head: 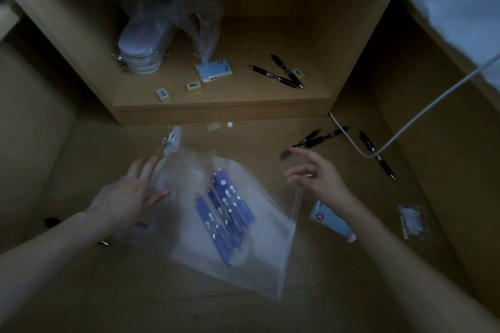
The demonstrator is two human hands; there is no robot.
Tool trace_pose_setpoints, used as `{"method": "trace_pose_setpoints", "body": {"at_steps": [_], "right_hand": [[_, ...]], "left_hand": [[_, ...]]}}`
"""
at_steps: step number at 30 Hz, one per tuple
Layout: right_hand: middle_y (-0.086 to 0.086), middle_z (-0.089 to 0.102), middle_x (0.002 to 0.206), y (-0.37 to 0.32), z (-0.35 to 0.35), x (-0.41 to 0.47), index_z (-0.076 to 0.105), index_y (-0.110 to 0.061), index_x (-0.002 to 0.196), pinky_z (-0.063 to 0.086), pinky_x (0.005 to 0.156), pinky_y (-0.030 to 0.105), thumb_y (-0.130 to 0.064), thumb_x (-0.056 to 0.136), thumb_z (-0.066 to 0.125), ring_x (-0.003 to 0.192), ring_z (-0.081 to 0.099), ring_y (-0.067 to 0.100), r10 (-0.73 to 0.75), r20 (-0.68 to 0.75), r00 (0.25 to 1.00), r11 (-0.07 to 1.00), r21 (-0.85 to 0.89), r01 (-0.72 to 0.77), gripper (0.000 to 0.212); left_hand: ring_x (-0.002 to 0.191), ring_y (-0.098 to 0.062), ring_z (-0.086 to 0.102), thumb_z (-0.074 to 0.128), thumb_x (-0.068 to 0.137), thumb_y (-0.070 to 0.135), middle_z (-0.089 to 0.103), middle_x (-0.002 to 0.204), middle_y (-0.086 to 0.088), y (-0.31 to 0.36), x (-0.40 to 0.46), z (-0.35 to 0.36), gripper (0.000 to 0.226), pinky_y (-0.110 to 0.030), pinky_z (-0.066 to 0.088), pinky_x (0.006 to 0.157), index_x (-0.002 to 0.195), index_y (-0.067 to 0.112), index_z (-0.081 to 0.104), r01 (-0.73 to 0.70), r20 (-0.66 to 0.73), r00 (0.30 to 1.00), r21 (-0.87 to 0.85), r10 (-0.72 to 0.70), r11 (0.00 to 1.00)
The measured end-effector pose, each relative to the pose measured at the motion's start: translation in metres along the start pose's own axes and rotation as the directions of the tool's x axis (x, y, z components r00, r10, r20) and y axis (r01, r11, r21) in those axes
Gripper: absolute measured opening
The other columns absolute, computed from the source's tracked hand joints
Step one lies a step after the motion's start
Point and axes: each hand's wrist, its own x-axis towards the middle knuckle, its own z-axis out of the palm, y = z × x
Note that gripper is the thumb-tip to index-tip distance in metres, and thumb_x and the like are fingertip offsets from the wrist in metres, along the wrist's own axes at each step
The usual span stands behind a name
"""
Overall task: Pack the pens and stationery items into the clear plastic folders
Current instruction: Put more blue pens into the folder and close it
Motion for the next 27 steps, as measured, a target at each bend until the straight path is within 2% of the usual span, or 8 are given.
{"method": "trace_pose_setpoints", "body": {"at_steps": [5, 8, 13, 16, 18, 22, 24, 27], "right_hand": [[0.009, 0.061, 0.116, 0.02, 0.019, -0.007, 0.044, -0.007, 0.133, 0.051, 0.066, 0.012, 0.009, 0.083, 0.062, 0.09, 0.062, 0.012, 0.259, -0.131, 0.957, 0.928, 0.308, -0.209, 0.055], [0.003, 0.057, 0.112, 0.03, 0.029, -0.016, 0.04, -0.008, 0.136, 0.049, 0.072, 0.022, 0.008, 0.085, 0.06, 0.082, 0.057, 0.008, 0.353, -0.206, 0.913, 0.909, 0.308, -0.282, 0.057], [0.015, 0.069, 0.104, 0.054, 0.053, -0.03, 0.058, -0.004, 0.117, 0.052, 0.086, 0.042, 0.003, 0.083, 0.064, 0.091, 0.065, 0.027, 0.383, -0.258, 0.887, 0.924, 0.109, -0.367, 0.035], [0.012, 0.067, 0.091, 0.058, 0.059, -0.032, 0.063, -0.004, 0.101, 0.051, 0.077, 0.036, 0.003, 0.087, 0.059, 0.08, 0.064, 0.026, 0.394, -0.266, 0.88, 0.916, 0.194, -0.352, 0.016], [0.01, 0.067, 0.089, 0.059, 0.058, -0.03, 0.063, -0.009, 0.086, 0.05, 0.077, 0.036, 0.001, 0.09, 0.057, 0.079, 0.064, 0.022, 0.385, -0.287, 0.877, 0.907, 0.29, -0.304, 0.013], [0.004, 0.072, 0.079, 0.058, 0.056, -0.026, 0.065, -0.012, 0.088, 0.052, 0.07, 0.028, -0.002, 0.092, 0.056, 0.069, 0.068, 0.012, 0.317, -0.293, 0.902, 0.902, 0.387, -0.191, 0.013], [0.005, 0.072, 0.078, 0.054, 0.057, -0.025, 0.065, -0.013, 0.085, 0.052, 0.076, 0.031, -0.004, 0.091, 0.057, 0.075, 0.068, 0.019, 0.311, -0.281, 0.908, 0.885, 0.433, -0.169, 0.014], [0.008, 0.071, 0.082, 0.043, 0.06, -0.024, 0.064, -0.011, 0.086, 0.05, 0.082, 0.033, 0.002, 0.091, 0.054, 0.078, 0.067, 0.022, 0.269, -0.283, 0.92, 0.857, 0.506, -0.095, 0.018]], "left_hand": [[0.128, -0.037, 0.044, 0.051, 0.093, 0.04, 0.033, 0.146, -0.02, -0.015, 0.003, 0.019, 0.077, -0.04, 0.037, 0.101, 0.151, 0.015, 0.006, 0.182, 0.139, 0.979, -0.277, -0.148, 0.943], [0.109, -0.037, 0.057, 0.057, 0.092, 0.03, 0.051, 0.128, -0.023, -0.024, 0.004, 0.031, 0.069, -0.039, 0.044, 0.091, 0.145, 0.007, 0.019, 0.208, 0.162, 0.973, -0.314, -0.164, 0.926], [0.117, -0.038, 0.044, 0.061, 0.091, 0.019, 0.049, 0.122, -0.025, -0.023, 0.012, 0.044, 0.05, -0.035, 0.033, 0.09, 0.129, -0.003, 0.039, 0.23, 0.071, 0.973, -0.286, -0.218, 0.93], [0.101, -0.035, 0.054, 0.065, 0.089, 0.015, 0.058, 0.107, -0.024, -0.019, 0.016, 0.048, 0.039, -0.036, 0.038, 0.077, 0.121, -0.002, 0.051, 0.266, 0.034, 0.959, -0.443, -0.28, 0.856], [0.08, -0.032, 0.059, 0.066, 0.089, 0.018, 0.062, 0.092, -0.023, -0.02, 0.017, 0.049, 0.028, -0.036, 0.042, 0.066, 0.106, -0.003, 0.057, 0.292, 0.053, 0.94, -0.637, -0.338, 0.713], [0.071, -0.03, 0.06, 0.063, 0.091, 0.015, 0.062, 0.088, -0.026, -0.023, 0.014, 0.049, 0.012, -0.039, 0.048, 0.057, 0.087, 0.006, 0.057, 0.257, 0.051, 0.921, -0.824, -0.386, 0.505], [0.069, -0.026, 0.064, 0.059, 0.092, 0.011, 0.063, 0.084, -0.016, -0.021, 0.009, 0.043, 0.011, -0.033, 0.051, 0.052, 0.083, 0.015, 0.053, 0.2, 0.009, 0.928, -0.856, -0.372, 0.478], [0.071, -0.024, 0.062, 0.058, 0.092, 0.008, 0.062, 0.074, -0.006, -0.02, 0.001, 0.025, 0.017, -0.033, 0.048, 0.065, 0.081, 0.019, 0.05, 0.091, -0.116, 0.934, -0.836, -0.337, 0.541]]}}
